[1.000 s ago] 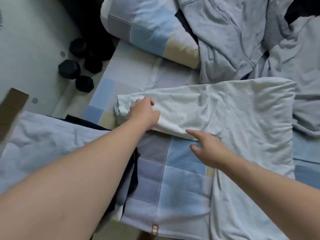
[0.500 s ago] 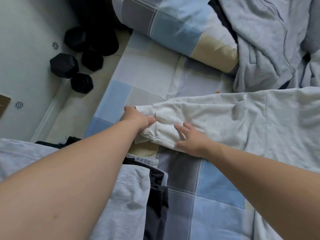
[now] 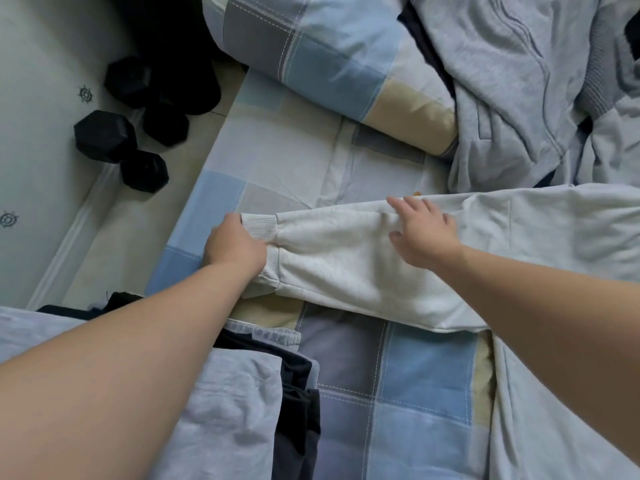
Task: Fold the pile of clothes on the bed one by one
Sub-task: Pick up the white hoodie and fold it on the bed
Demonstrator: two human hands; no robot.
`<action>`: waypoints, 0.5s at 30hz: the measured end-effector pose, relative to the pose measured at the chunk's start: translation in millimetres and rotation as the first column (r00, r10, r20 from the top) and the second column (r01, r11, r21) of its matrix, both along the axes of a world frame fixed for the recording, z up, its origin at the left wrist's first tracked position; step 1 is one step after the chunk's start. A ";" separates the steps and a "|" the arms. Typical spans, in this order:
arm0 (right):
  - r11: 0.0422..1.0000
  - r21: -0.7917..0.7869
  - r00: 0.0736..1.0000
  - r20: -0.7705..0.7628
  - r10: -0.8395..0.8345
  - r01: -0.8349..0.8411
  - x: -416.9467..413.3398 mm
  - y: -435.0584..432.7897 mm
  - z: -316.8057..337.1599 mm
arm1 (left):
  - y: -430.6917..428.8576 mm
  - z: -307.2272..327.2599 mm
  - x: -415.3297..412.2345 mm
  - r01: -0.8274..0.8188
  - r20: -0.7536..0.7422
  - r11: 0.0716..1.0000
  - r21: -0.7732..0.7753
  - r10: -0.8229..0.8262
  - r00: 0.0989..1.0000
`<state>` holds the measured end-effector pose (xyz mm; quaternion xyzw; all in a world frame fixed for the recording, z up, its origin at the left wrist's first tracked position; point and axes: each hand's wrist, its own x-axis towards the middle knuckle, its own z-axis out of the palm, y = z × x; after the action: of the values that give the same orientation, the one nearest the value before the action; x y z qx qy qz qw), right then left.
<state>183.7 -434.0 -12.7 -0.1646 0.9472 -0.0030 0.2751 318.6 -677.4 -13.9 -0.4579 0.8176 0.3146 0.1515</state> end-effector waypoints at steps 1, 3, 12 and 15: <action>0.998 0.045 0.999 0.027 0.030 -0.032 -6.9 -1.0 -6.1 | 0.1 0.3 -3.0 0.067 -0.006 0.997 -0.047 -0.067 0.998; 0.992 0.102 0.997 0.052 0.065 -0.070 -15.4 -3.1 -15.4 | 1.4 2.5 -10.1 0.216 -0.025 0.971 -0.104 -0.219 0.975; 0.993 -0.048 0.942 -0.324 0.087 -0.108 -19.0 -29.2 -16.4 | -21.2 0.5 -12.6 0.202 0.173 0.974 -0.102 -0.182 0.968; 1.000 0.018 0.997 -0.071 -0.013 0.014 -20.7 -51.8 -8.2 | -24.0 -0.4 -8.0 0.119 0.087 0.989 0.084 -0.126 0.988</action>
<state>163.0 -485.9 -20.9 -0.1557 0.9575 0.0098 0.2428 310.6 -701.4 -14.3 -0.4145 0.8232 0.3154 0.2258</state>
